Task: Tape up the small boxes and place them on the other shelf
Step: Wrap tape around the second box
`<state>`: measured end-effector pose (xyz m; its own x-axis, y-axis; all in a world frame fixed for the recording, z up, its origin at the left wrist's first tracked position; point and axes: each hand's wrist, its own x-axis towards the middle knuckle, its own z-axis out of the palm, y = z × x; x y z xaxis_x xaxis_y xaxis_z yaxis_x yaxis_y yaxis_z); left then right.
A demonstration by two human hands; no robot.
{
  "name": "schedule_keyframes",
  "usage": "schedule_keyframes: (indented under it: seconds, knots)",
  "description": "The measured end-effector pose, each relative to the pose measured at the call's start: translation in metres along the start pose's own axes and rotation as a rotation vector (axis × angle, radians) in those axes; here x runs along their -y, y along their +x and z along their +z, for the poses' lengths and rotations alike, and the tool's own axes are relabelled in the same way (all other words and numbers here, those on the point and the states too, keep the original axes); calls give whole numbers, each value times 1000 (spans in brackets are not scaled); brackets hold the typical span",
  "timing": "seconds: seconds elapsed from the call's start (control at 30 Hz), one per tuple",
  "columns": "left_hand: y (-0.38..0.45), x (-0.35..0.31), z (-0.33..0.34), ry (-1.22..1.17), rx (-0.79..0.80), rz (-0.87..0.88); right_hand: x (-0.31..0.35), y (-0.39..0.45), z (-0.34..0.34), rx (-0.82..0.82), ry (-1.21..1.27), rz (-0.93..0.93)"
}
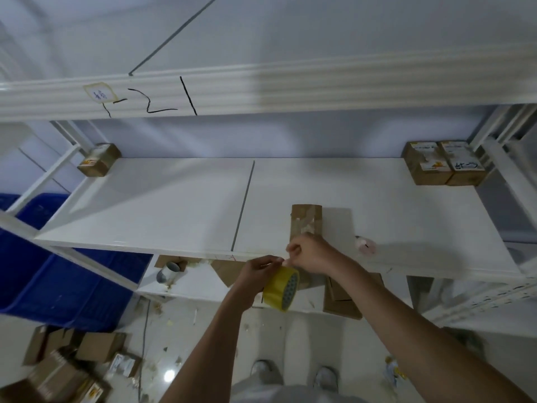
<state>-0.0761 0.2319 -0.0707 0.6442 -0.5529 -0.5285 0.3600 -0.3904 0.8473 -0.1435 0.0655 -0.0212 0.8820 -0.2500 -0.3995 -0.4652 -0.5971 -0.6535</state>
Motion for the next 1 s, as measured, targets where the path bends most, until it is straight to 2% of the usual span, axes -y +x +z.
schedule_keyframes:
  seconds: [0.3, 0.63, 1.0]
  knots:
    - [9, -4, -39, -7, 12, 21, 38, 22, 23, -132, -4, 66]
    - [-1, 13, -148, -134, 207, -48, 118, 69, 76, 6, -129, 83]
    - [15, 38, -199, -89, -55, -118, 153, 110, 131, -31, -157, 92]
